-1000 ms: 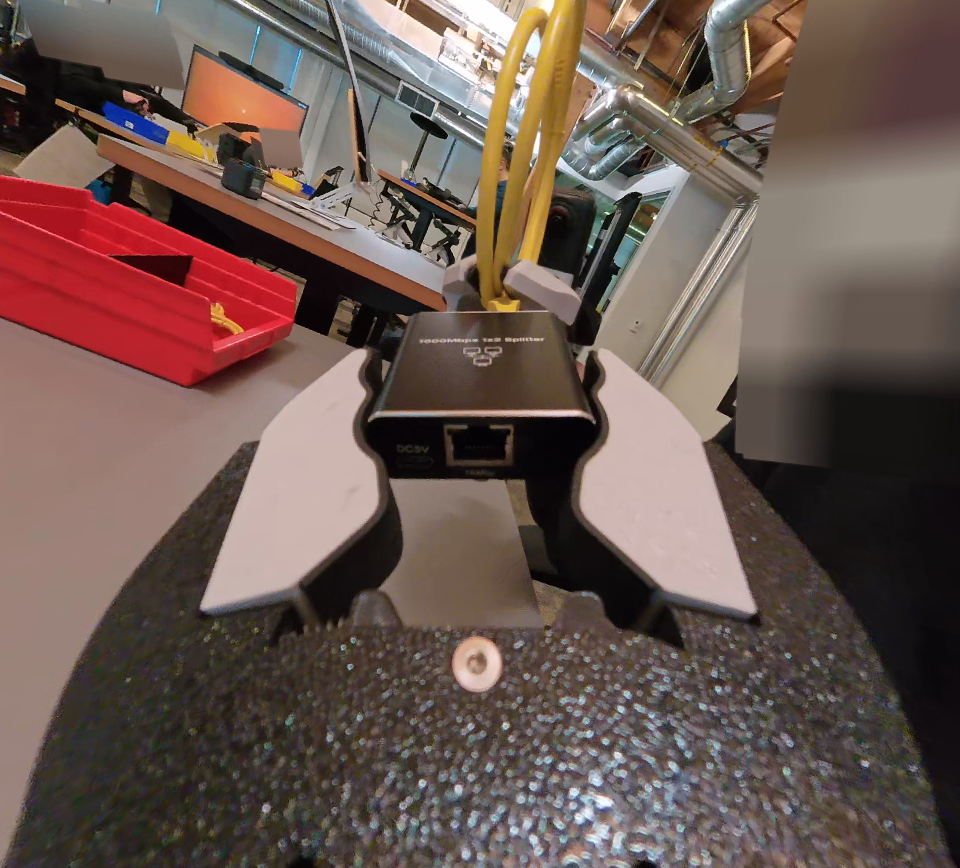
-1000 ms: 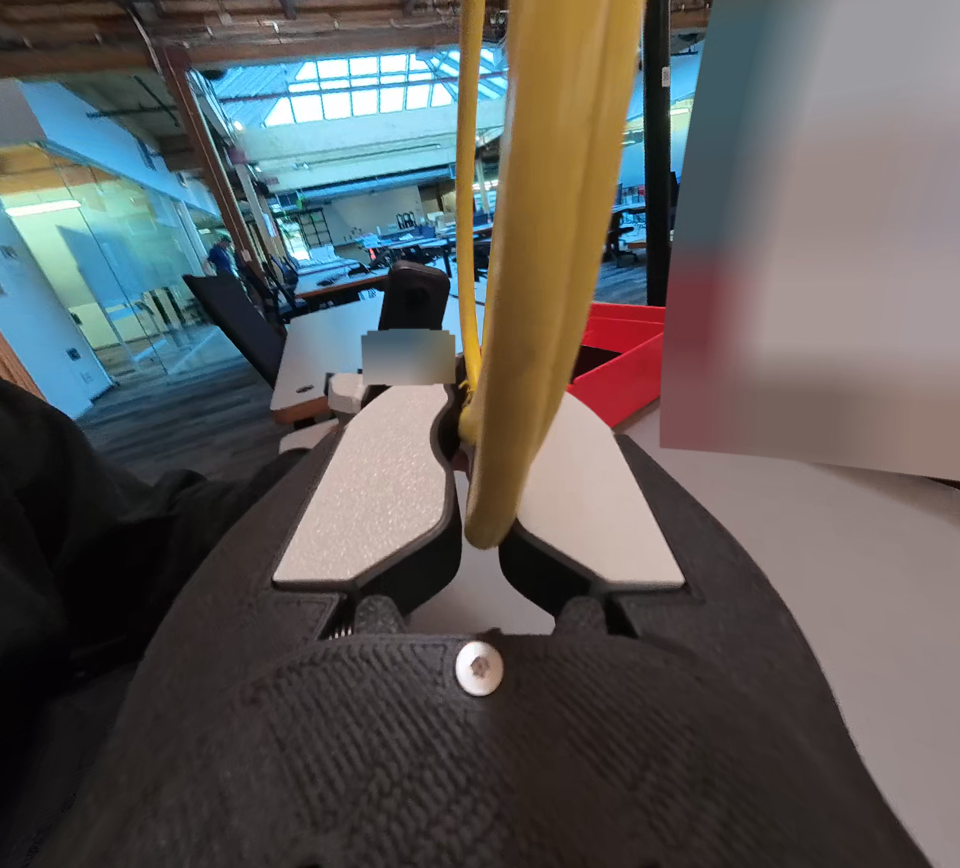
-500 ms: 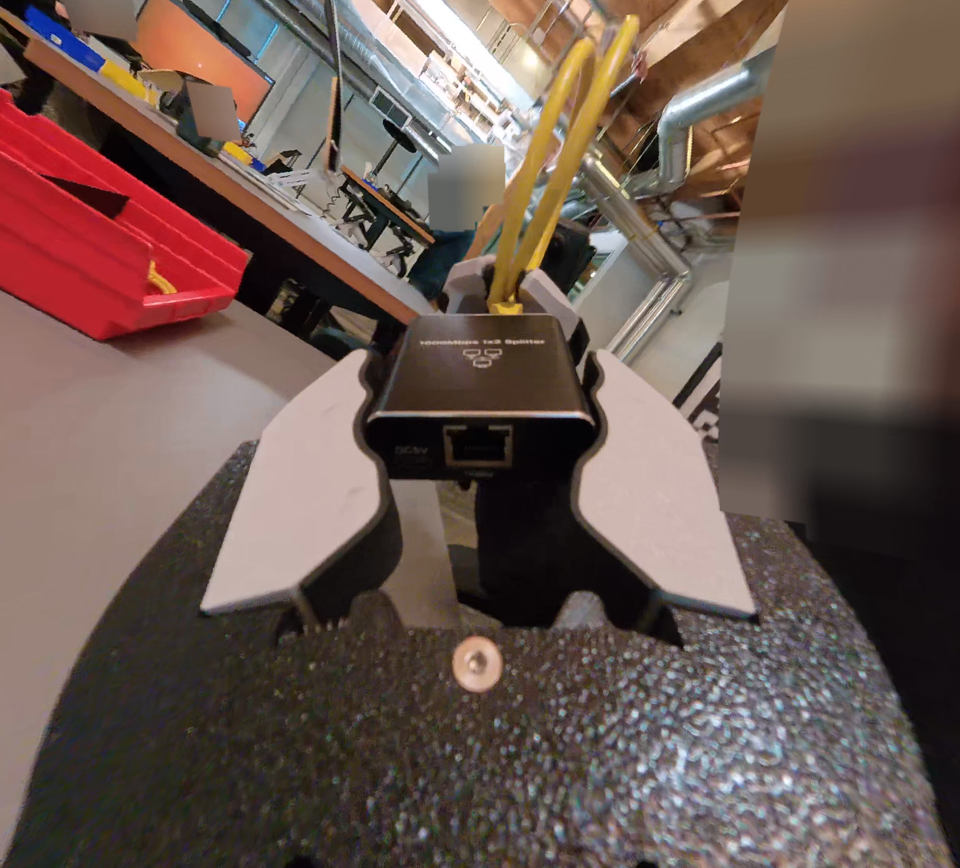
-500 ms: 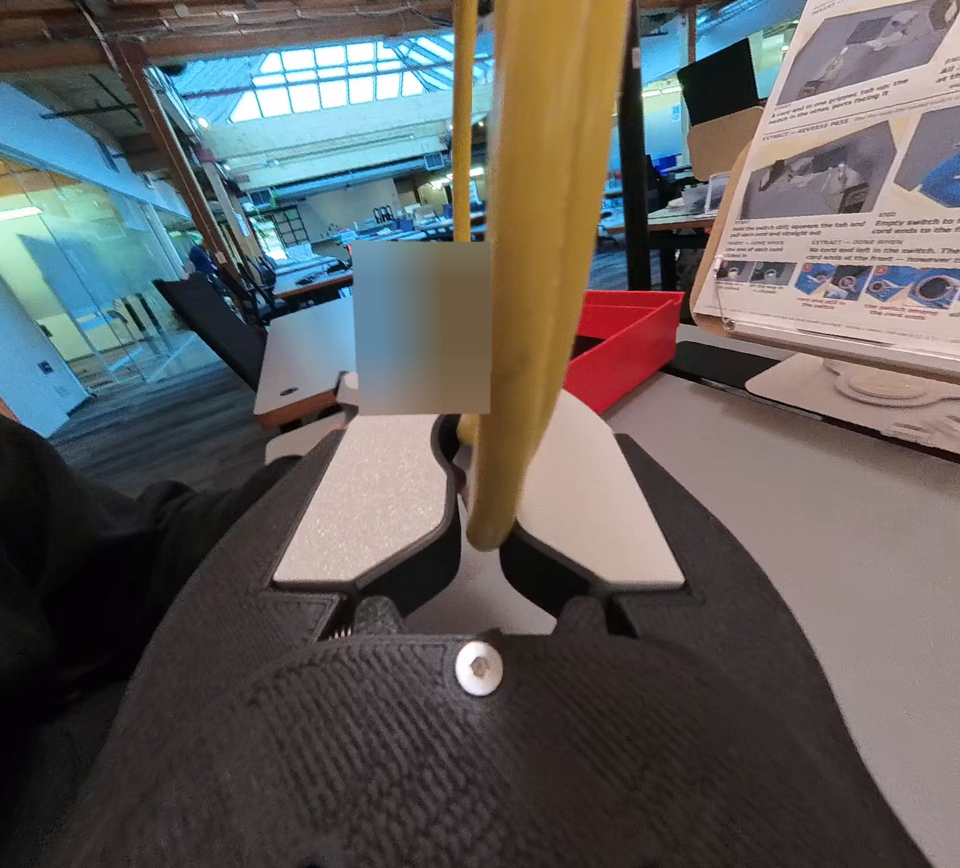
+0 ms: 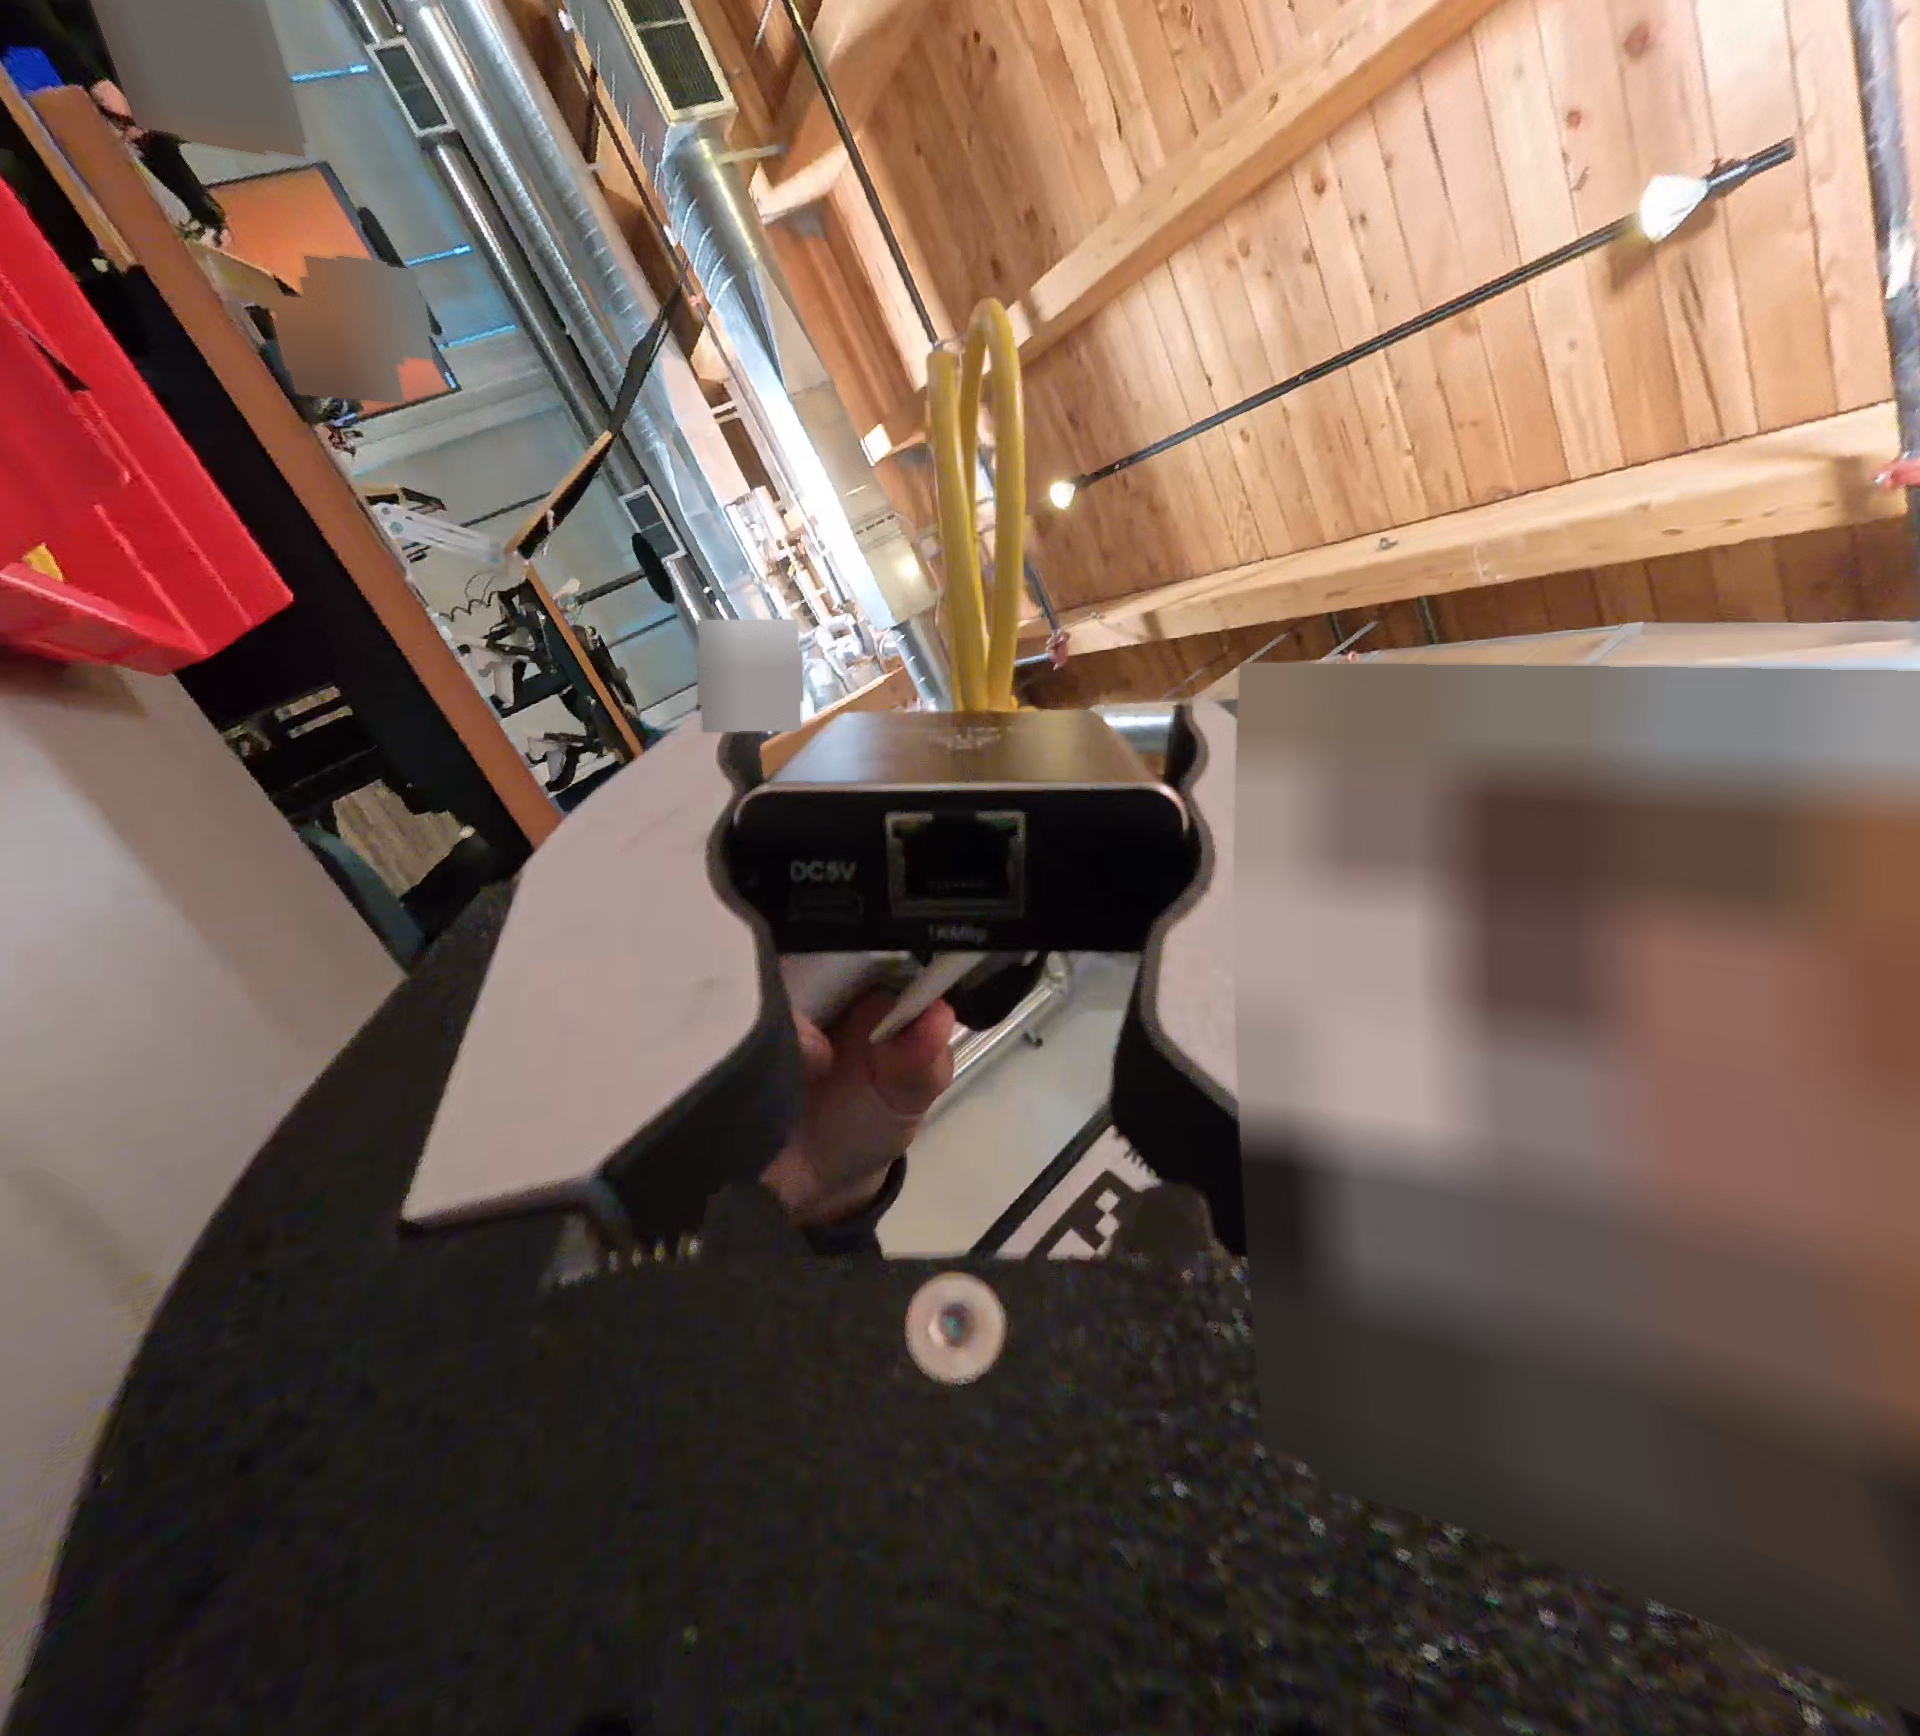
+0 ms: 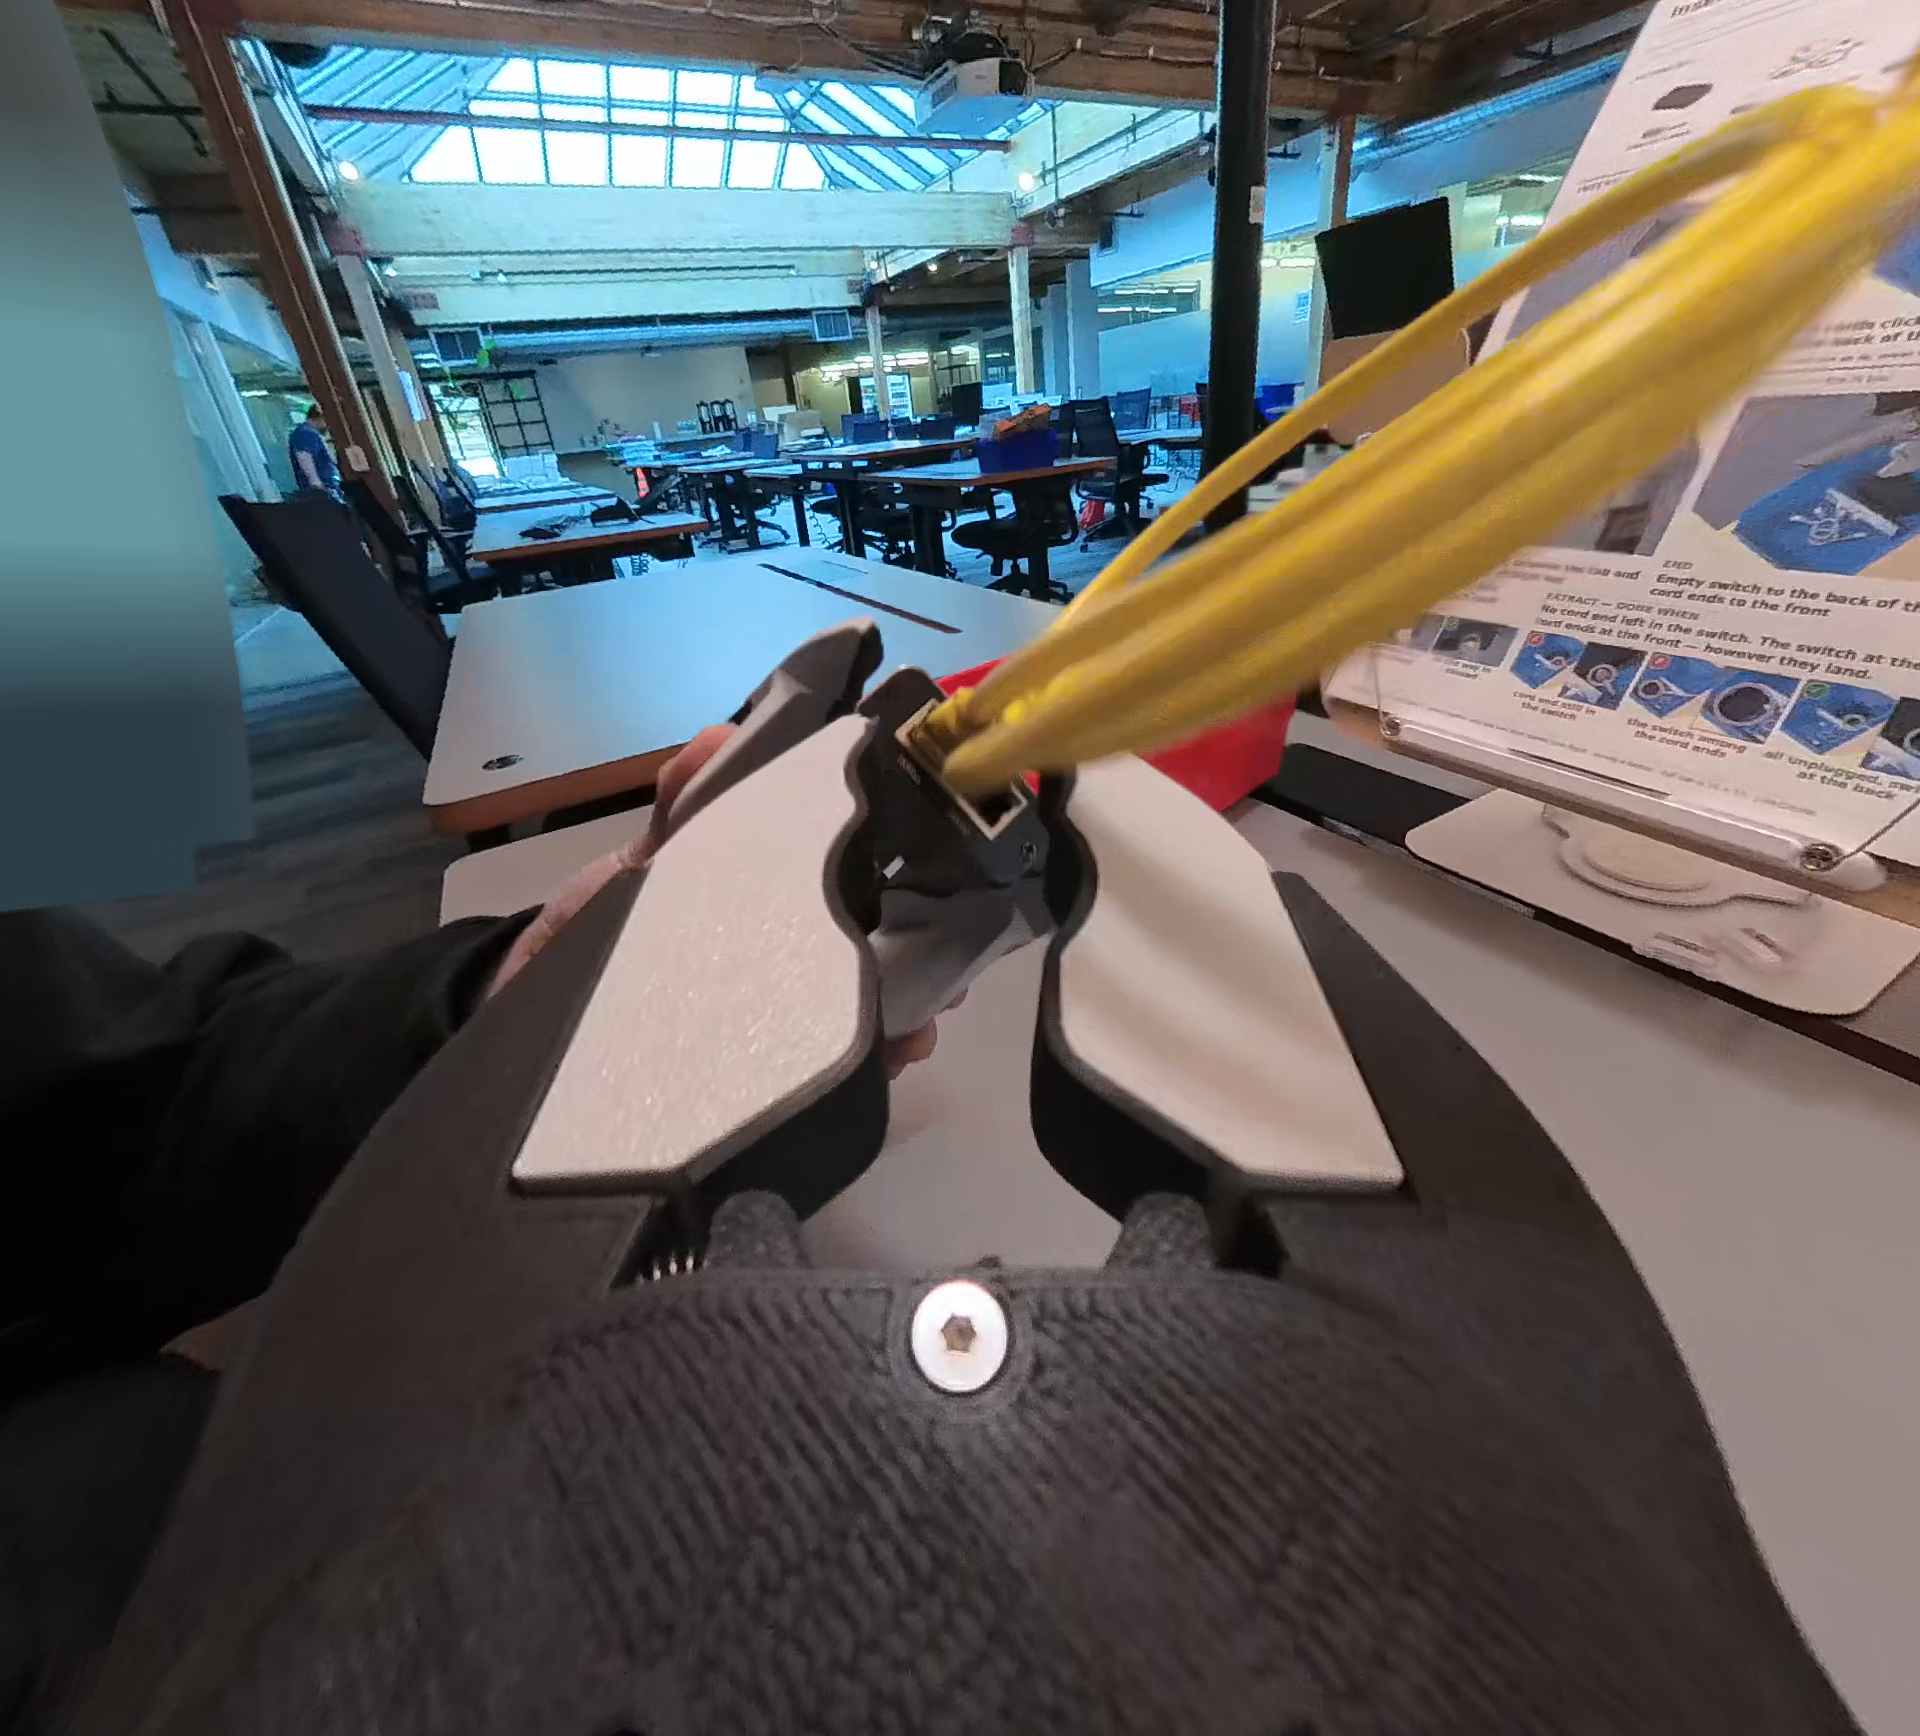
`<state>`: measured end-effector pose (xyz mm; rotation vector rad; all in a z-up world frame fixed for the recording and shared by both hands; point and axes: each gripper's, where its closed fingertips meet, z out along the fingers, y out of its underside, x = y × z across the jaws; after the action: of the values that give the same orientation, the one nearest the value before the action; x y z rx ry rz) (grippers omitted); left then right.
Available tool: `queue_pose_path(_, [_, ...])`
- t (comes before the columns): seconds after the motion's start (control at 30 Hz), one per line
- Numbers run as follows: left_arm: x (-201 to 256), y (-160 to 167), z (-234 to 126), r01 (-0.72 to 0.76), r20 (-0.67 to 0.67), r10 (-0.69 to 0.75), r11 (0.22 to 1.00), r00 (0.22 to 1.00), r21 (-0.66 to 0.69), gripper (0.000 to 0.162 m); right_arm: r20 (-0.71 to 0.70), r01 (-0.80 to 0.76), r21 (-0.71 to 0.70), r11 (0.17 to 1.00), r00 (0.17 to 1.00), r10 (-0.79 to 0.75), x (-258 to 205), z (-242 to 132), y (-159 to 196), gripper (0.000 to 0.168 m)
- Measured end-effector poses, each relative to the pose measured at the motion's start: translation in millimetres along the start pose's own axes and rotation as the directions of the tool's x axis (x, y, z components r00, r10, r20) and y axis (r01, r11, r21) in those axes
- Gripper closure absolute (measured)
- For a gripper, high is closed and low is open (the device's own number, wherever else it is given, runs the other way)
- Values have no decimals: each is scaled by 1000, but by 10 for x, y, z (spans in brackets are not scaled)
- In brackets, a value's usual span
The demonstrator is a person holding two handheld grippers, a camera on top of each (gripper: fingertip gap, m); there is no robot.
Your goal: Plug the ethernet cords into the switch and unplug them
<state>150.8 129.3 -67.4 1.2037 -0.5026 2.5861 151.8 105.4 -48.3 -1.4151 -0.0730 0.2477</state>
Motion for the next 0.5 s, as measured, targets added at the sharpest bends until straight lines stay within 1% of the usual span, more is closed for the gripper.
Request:
queue_pose_path(0.03, [21,-38,-12,16,-13,-15,1000,1000,26,87,-3,6,-2,1000,1000,-6,-6,7,7,141])
queue_pose_path(0.17, [51,-91,-35,69,-50,-66,996,997,54,87,-43,30,-5,1000,999,-30,30,16,23,147])
queue_pose_path(0.5, [18,24,20,166,-86,-163,986,983,25,87,-25,44,-39,998,999,-45,-51,116,136,151])
